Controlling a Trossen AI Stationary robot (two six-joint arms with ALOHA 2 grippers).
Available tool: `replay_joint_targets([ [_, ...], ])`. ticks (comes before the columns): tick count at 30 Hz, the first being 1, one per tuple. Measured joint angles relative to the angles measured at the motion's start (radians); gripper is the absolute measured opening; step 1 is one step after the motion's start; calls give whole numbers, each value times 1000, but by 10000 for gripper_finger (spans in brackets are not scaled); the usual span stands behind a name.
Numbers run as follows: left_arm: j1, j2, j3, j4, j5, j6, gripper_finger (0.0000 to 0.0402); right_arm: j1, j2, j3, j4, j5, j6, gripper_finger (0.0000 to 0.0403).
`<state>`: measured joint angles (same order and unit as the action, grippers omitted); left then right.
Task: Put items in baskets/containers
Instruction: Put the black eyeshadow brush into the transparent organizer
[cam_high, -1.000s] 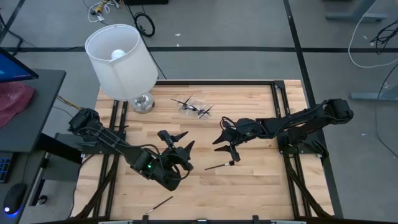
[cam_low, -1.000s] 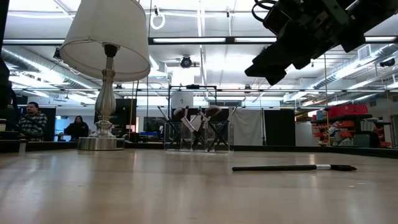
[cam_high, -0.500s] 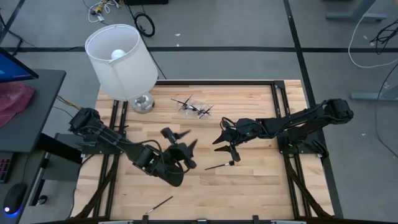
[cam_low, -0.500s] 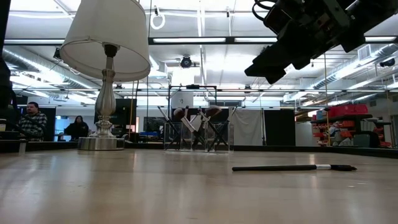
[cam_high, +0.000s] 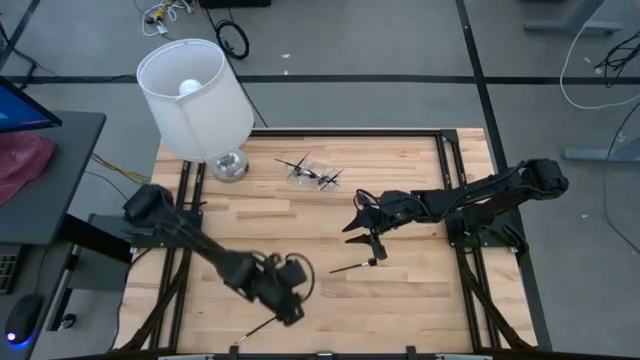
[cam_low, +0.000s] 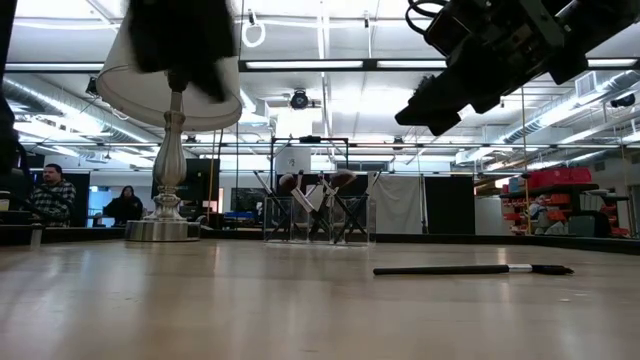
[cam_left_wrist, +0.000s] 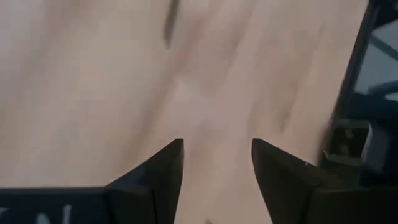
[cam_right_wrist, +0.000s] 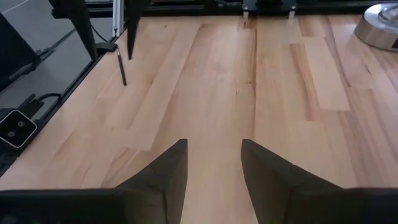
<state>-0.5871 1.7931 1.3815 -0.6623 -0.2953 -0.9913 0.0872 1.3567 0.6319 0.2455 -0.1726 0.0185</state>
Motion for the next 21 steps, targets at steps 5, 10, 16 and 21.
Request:
replay_joint_targets([
  [5, -105, 87, 0, -45, 165, -308, 174, 0, 0, 0, -10, 0, 26, 155],
  [10, -183, 121, -1, -81, 361, -554, 166, 0, 0, 0, -16, 0, 27, 155],
  [16, -255, 121, -1, -189, 374, -676, 165, 0, 0, 0, 1, 0, 26, 155],
  [21, -298, 164, -1, -175, 328, -674, 165, 0, 0, 0, 8, 0, 25, 155],
])
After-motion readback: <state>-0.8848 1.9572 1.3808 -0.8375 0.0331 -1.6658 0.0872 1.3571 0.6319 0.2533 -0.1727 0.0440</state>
